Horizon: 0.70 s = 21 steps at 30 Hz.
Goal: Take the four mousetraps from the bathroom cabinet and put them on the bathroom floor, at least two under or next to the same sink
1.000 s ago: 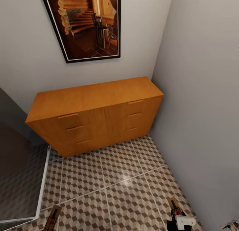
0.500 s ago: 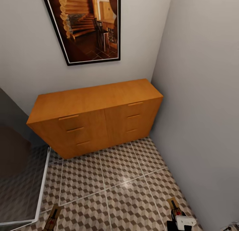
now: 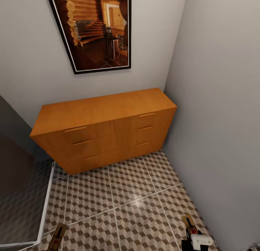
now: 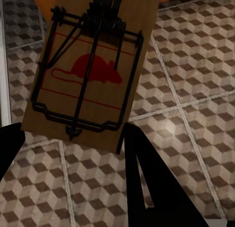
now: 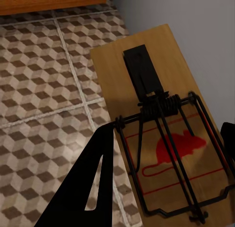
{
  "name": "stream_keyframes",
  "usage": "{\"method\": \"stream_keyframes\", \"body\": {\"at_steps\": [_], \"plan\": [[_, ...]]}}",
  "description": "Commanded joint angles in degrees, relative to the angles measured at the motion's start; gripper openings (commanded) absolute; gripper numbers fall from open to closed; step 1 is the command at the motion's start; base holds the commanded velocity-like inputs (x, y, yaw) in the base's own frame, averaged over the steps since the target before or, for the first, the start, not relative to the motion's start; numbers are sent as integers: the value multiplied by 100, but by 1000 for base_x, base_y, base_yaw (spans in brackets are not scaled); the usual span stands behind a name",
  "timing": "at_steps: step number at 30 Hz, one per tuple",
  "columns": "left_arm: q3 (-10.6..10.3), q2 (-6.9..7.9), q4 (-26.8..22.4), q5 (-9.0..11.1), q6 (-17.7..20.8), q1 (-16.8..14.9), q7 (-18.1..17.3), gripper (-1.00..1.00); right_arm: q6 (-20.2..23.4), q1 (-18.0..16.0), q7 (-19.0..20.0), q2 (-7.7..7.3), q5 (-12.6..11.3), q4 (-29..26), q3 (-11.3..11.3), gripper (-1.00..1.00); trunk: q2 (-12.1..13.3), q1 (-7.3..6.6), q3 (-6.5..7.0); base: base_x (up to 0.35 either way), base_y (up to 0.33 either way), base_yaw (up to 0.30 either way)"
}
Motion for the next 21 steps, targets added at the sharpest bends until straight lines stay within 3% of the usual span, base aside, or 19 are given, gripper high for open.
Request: {"method": "stream_keyframes", "body": {"at_steps": [1, 21], "plan": [[-26, -3, 19, 48, -22, -7, -42, -100, -11, -4, -48, -6, -27, -4, 50, -100, -9, 3, -1, 0, 0, 0], [-26, -3, 21, 48, -20, -7, -42, -100, -11, -4, -48, -2, -27, -2, 50, -100, -9, 3, 139, 0, 0, 0]]}}
